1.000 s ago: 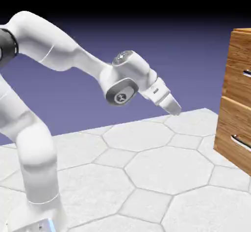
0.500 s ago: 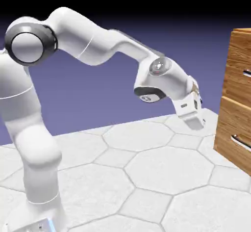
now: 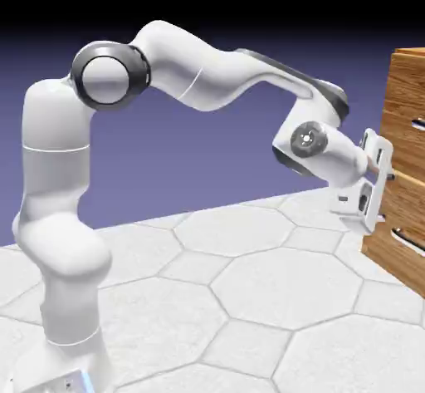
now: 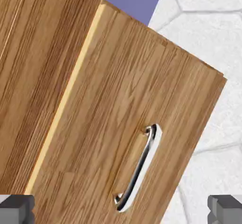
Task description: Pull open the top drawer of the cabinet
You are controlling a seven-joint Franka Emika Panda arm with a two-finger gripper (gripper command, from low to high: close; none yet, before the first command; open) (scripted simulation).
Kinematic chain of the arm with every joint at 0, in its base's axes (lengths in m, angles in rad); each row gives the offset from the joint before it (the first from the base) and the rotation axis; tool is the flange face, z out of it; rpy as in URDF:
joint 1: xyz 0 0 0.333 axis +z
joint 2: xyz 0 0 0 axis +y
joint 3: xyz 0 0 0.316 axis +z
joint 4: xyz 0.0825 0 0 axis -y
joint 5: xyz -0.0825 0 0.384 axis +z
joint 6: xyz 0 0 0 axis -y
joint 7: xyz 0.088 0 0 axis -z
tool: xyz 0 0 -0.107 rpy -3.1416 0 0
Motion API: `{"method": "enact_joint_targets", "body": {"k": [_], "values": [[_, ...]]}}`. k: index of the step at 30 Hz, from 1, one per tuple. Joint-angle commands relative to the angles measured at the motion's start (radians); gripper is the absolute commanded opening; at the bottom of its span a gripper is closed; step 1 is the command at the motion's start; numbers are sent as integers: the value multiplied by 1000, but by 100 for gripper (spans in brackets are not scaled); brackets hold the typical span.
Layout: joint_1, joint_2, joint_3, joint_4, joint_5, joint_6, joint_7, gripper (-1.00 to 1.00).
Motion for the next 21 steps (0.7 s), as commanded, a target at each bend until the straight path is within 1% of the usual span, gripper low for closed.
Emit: {"method": "enact_joint_targets", "body": {"k": [1,21], "values": [[11,20,-16,22,44,-5,-9,0],[232,419,-337,458,913,-99,-193,0]]}}
